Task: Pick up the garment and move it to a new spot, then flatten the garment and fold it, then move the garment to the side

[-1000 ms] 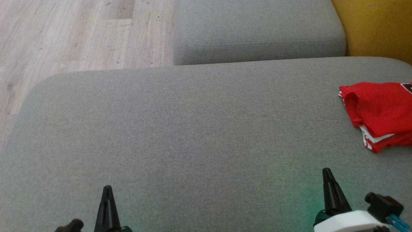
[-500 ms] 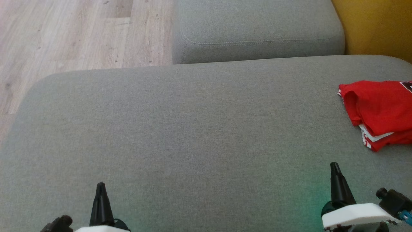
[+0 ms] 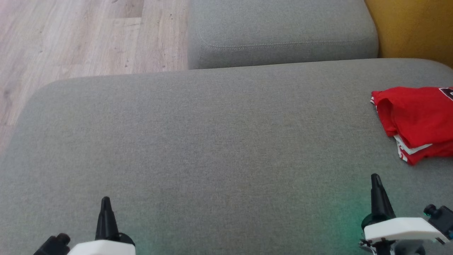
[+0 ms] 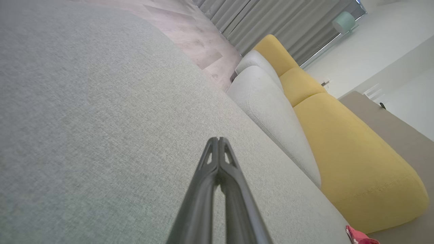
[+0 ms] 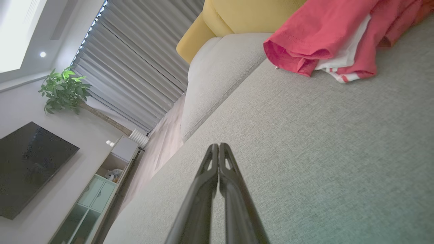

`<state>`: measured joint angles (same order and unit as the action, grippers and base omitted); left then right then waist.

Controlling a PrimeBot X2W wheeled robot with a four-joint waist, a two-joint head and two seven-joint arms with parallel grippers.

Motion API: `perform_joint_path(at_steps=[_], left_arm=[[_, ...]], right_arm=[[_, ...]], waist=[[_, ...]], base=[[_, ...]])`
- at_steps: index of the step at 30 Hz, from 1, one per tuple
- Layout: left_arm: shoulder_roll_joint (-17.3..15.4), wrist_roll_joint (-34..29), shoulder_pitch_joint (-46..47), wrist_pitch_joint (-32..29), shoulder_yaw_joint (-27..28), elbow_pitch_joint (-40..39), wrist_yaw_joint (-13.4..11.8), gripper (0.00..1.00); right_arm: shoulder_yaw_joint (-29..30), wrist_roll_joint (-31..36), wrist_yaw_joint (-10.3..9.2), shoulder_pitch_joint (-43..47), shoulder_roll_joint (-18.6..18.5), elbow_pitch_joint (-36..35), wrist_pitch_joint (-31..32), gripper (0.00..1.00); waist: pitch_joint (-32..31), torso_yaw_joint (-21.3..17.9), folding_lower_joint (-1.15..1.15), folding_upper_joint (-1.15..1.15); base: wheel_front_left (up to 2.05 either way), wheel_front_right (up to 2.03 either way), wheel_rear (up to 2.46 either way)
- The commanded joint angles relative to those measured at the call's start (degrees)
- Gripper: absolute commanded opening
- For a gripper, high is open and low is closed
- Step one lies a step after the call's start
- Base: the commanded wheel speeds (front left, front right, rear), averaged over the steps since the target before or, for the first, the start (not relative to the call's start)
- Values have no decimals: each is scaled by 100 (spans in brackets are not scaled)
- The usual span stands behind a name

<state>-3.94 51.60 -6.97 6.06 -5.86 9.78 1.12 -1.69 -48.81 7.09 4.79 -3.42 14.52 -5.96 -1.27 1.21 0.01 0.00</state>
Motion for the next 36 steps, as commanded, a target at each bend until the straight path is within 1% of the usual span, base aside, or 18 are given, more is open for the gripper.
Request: perform_joint_path(at_steps=[1,36], left_arm=[[-80,189,320,-26,163,-130,52,0],[-86,2473,863,-589,610,172,378,0]], right_arm=[[-15,-212,20,-312,-106,-168,50,0],[306,-2633,31,-737,-121,-111,600,0]], waist=[[4,-3,0,0],[83,-69,-1,0]], base=[[0,0,0],[0,0,0]])
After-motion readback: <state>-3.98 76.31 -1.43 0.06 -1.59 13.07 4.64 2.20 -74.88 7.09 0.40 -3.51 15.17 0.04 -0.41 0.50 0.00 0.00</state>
